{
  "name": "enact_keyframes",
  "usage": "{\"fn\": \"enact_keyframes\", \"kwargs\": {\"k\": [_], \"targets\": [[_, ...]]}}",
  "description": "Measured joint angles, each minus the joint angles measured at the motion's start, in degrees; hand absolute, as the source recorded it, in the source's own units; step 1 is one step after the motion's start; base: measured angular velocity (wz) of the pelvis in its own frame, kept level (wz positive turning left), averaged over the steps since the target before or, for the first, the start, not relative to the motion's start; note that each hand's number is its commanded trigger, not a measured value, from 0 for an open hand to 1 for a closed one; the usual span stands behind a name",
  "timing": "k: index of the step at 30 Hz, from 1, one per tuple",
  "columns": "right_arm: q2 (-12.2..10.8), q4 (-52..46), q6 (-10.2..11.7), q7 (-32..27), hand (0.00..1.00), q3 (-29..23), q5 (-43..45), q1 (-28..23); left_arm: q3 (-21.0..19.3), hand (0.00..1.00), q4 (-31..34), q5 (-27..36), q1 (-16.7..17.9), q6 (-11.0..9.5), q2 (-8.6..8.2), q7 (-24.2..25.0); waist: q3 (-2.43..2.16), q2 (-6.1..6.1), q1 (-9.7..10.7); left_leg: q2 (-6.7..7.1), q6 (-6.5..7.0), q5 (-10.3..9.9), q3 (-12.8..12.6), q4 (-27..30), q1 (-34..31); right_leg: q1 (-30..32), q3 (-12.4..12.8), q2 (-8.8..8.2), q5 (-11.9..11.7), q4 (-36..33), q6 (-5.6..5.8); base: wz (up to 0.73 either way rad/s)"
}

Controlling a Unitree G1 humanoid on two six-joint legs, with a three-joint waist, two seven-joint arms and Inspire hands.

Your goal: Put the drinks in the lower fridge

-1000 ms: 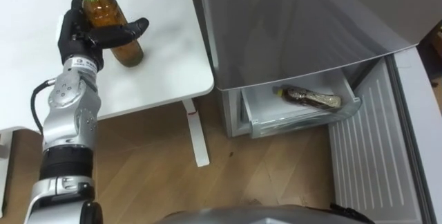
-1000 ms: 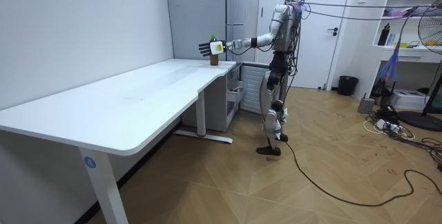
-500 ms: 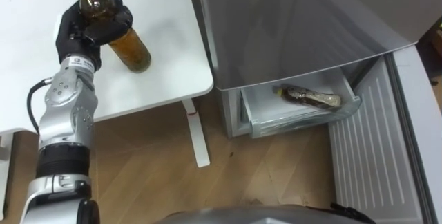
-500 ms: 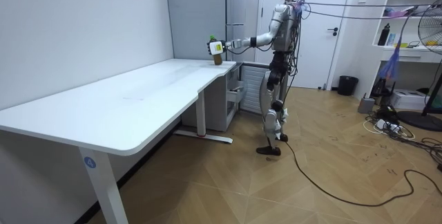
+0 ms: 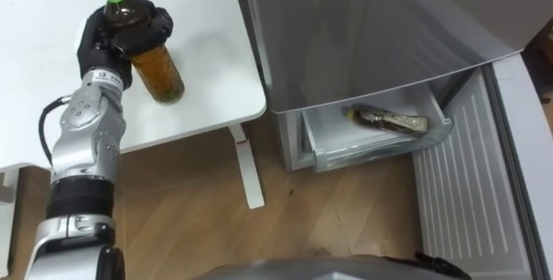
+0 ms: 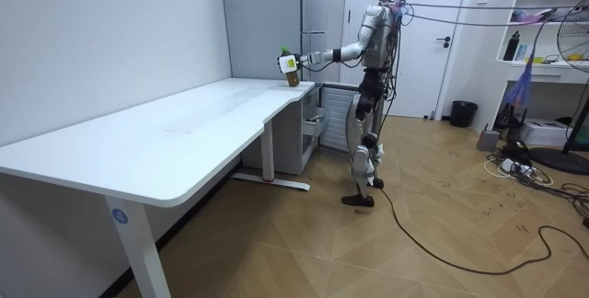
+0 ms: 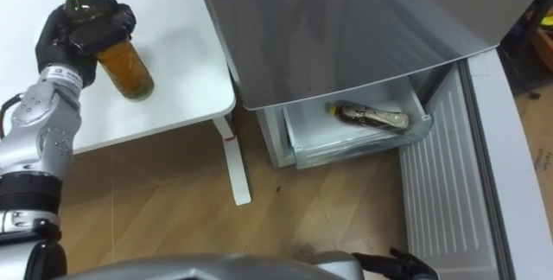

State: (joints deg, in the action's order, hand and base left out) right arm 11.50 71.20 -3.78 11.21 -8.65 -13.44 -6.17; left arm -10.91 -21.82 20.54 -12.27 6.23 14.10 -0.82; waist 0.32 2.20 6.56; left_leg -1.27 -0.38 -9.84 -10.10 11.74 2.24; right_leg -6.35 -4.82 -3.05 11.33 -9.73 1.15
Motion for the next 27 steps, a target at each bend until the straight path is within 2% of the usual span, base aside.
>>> {"fn": "enact_keyframes", "kwargs": {"k": [8,21,27], "targets": [[-0.1,0.0,0.0,-0.3,0.00,-0.1,0.5,0.3,0.0,1.00,0.6,-0.2,0.0,0.3,0.02,0.0,-0.06,0.10,0.0,-0.01,0.00,0.0,0.1,0.0,-0.3,0.4,0.0,0.01,0.0,0.0,-0.01,0.00],[-0.1,0.1,0.1,-0.6,0.00,0.4,0.2,0.4,1.0,1.00,6.6,-1.1,0.0,0.5,-0.01,0.3,-0.05,0.06,-0.2,0.00,0.00,0.0,0.7,0.0,-0.6,0.5,-0.1,0.05,0.0,0.0,-0.01,0.01],[-0.1,0.4,0.1,-1.1,0.00,0.8,0.0,0.5,1.7,1.00,13.0,-2.8,1.7,0.5,-0.08,0.2,0.02,-0.20,-0.7,0.05,0.00,0.0,0.6,0.0,-0.5,0.4,-0.1,0.04,0.0,0.1,-0.01,0.00]]}}
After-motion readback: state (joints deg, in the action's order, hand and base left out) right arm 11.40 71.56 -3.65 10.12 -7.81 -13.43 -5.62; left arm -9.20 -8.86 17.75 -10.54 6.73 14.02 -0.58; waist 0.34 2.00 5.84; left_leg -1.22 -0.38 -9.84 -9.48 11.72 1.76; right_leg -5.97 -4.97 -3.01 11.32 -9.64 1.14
